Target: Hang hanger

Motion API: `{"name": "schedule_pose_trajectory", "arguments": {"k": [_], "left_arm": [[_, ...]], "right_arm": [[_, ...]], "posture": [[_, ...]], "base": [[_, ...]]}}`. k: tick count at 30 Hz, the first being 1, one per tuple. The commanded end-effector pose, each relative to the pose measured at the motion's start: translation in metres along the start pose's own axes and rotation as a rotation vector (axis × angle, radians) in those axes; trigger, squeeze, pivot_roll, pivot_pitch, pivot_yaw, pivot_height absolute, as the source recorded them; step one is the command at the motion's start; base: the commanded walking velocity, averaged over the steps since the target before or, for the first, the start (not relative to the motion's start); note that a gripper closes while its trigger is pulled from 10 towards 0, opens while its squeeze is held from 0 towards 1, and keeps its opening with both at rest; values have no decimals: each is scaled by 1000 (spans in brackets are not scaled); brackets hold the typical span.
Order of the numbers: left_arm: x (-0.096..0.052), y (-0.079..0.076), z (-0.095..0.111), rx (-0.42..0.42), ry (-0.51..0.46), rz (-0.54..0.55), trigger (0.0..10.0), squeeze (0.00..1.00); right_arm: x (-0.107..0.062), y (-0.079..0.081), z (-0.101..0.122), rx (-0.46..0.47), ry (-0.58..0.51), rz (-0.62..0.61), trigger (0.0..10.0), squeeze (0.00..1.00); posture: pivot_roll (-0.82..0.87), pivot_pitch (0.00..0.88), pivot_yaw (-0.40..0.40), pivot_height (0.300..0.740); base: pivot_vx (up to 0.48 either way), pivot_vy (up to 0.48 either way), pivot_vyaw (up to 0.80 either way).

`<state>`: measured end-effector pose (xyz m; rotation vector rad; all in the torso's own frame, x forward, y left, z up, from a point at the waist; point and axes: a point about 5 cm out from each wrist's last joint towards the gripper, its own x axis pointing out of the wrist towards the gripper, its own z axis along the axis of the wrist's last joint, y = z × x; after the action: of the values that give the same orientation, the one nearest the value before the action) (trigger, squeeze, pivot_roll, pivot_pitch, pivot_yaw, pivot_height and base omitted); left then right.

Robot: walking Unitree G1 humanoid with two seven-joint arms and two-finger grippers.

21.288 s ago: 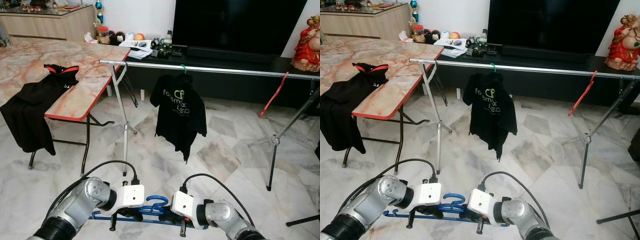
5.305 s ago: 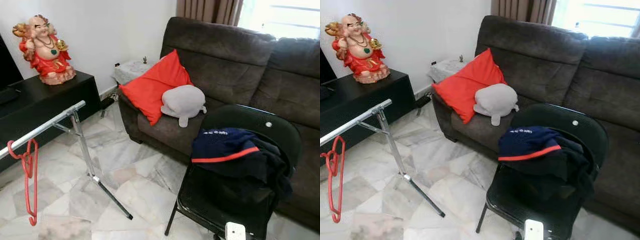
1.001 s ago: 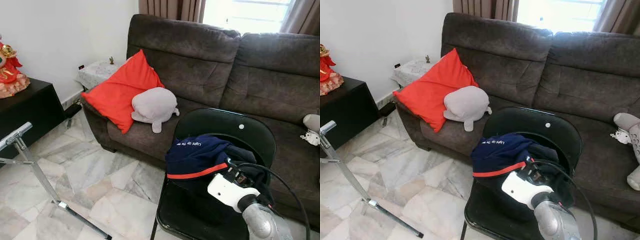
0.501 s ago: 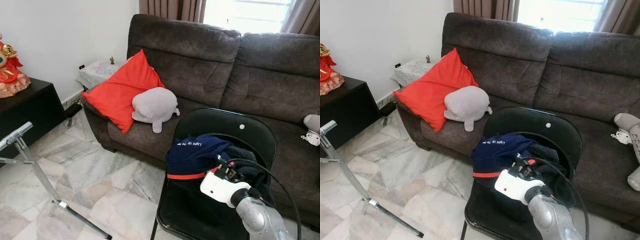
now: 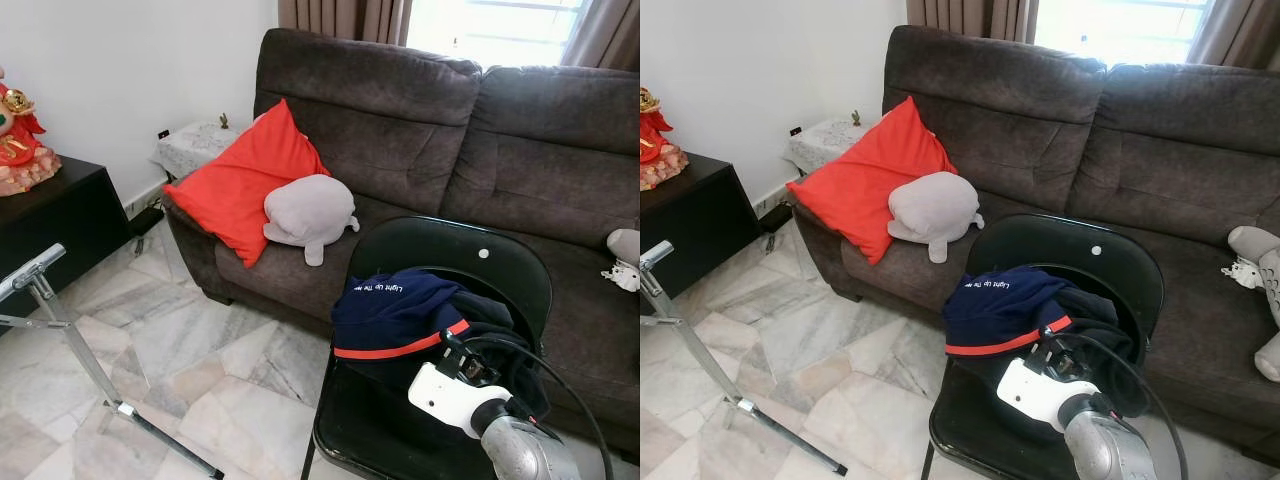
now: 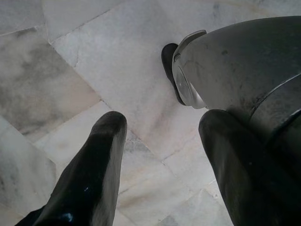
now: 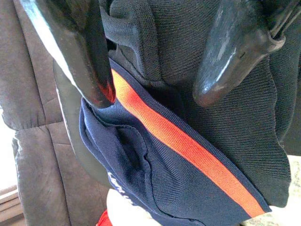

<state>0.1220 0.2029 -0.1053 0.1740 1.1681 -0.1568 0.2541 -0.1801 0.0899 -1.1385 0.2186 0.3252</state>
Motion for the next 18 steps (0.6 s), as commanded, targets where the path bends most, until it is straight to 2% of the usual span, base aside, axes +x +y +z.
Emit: {"name": "schedule_pose_trajectory", "arguments": {"k": [1,5,11,18], "left_arm": [[1,-4,5,1,-10,-28,10000,0],[1,-4,5,0,-11,-27,10000,0],[1,-4,5,-5,-12,-25,10000,0],[1,-3,5,-6,-12,-22,10000,0]], "right_arm": [[3,-6,1,-6,-4,-9,10000,0],[6,-9,2,-10,-5,-16,10000,0],[20,-15,5,-38,-18,-19,10000,0],[20,-14,1,-47,17,-9,10000,0]], "posture": [[26,0,6,740],[29,0,4,740],[39,0,3,740],[38,0,5,740]], "base": [[0,0,0],[0,0,0],[0,0,0],[0,0,0]]}}
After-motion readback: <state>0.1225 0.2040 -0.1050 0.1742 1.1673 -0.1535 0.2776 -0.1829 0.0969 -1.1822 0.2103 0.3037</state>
